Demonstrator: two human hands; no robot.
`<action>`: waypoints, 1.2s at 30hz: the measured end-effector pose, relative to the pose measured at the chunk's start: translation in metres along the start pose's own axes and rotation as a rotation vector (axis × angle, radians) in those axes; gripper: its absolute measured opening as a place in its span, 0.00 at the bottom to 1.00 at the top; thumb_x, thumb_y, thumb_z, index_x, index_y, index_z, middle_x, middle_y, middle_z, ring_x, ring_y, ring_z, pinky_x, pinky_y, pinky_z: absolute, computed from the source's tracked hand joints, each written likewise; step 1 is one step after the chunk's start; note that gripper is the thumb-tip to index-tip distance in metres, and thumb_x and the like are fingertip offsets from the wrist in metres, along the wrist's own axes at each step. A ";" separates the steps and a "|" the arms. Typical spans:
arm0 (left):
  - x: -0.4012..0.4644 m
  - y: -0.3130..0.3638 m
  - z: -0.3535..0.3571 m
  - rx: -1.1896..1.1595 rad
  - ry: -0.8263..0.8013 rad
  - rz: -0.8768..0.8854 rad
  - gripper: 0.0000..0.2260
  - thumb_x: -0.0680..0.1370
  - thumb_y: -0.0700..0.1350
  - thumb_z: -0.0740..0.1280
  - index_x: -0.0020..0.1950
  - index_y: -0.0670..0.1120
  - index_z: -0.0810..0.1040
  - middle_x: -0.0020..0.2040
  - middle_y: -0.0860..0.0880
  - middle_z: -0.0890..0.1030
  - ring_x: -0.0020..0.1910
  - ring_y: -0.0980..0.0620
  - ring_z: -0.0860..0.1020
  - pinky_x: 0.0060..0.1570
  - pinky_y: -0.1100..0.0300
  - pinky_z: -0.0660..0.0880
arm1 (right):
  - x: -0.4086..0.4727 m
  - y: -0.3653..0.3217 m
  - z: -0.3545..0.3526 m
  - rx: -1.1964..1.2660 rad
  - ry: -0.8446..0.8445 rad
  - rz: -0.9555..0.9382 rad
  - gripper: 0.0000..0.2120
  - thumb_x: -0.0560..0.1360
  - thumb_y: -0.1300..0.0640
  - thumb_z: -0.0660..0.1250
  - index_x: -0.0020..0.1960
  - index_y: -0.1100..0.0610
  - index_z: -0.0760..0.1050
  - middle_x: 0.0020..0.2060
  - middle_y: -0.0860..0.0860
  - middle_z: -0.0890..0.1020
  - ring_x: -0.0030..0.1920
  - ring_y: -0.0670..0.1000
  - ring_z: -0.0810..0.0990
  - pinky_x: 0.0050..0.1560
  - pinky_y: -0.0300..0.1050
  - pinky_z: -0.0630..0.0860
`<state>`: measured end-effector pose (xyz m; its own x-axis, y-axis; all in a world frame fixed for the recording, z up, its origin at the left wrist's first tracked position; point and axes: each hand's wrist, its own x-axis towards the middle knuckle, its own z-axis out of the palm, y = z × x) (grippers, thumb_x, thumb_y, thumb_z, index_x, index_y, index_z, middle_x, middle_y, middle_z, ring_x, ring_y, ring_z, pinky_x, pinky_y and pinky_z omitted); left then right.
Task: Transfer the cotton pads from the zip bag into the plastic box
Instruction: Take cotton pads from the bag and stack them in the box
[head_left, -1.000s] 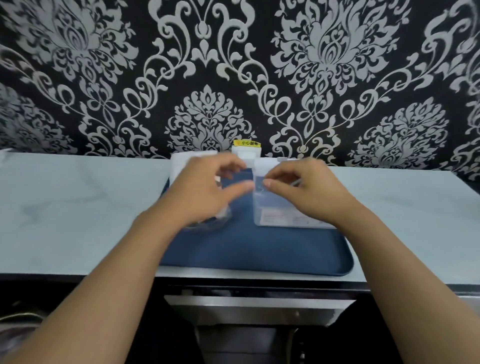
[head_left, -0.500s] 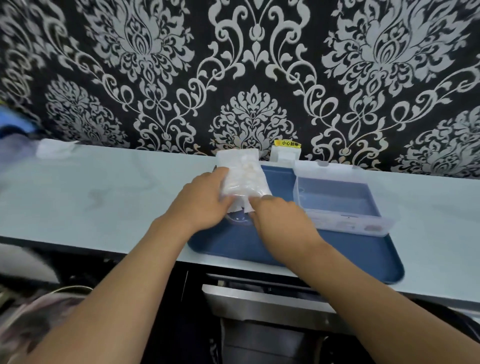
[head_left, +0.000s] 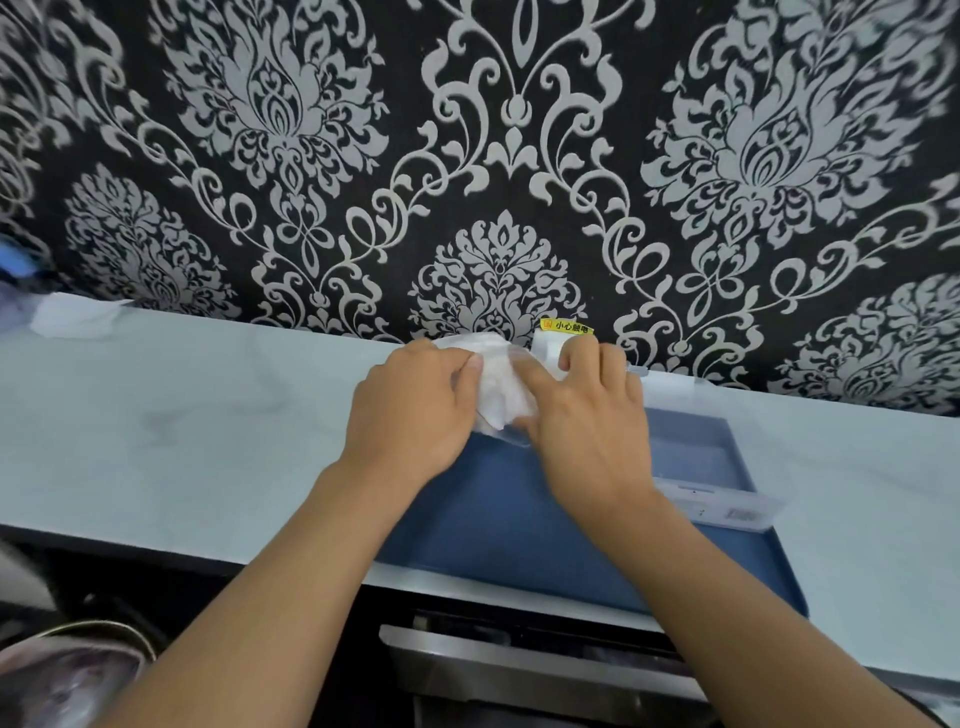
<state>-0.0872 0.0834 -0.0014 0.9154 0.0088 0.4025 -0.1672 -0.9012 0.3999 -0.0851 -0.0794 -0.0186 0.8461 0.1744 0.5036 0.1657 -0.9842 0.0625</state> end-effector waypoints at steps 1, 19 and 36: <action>0.001 0.002 0.001 0.003 0.001 0.000 0.17 0.83 0.55 0.55 0.48 0.53 0.82 0.44 0.49 0.77 0.42 0.43 0.78 0.42 0.50 0.76 | 0.001 0.001 0.001 0.010 -0.016 -0.004 0.37 0.62 0.49 0.81 0.69 0.48 0.73 0.51 0.56 0.72 0.51 0.59 0.71 0.46 0.54 0.74; 0.004 0.005 0.000 0.022 -0.018 0.022 0.17 0.83 0.55 0.56 0.47 0.52 0.82 0.46 0.50 0.76 0.43 0.43 0.77 0.44 0.49 0.76 | 0.018 0.021 -0.007 0.175 -0.171 -0.177 0.25 0.74 0.58 0.72 0.69 0.52 0.70 0.54 0.51 0.73 0.53 0.55 0.73 0.44 0.49 0.73; 0.004 0.004 0.003 0.004 -0.309 0.007 0.33 0.62 0.63 0.76 0.66 0.60 0.74 0.57 0.56 0.68 0.47 0.50 0.78 0.49 0.52 0.77 | 0.013 0.015 -0.001 0.290 -0.337 -0.141 0.15 0.71 0.55 0.72 0.55 0.52 0.72 0.49 0.47 0.65 0.54 0.54 0.72 0.41 0.46 0.71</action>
<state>-0.0828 0.0784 -0.0005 0.9823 -0.1291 0.1358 -0.1731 -0.9024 0.3946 -0.0723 -0.0924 -0.0106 0.9149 0.3529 0.1960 0.3846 -0.9096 -0.1574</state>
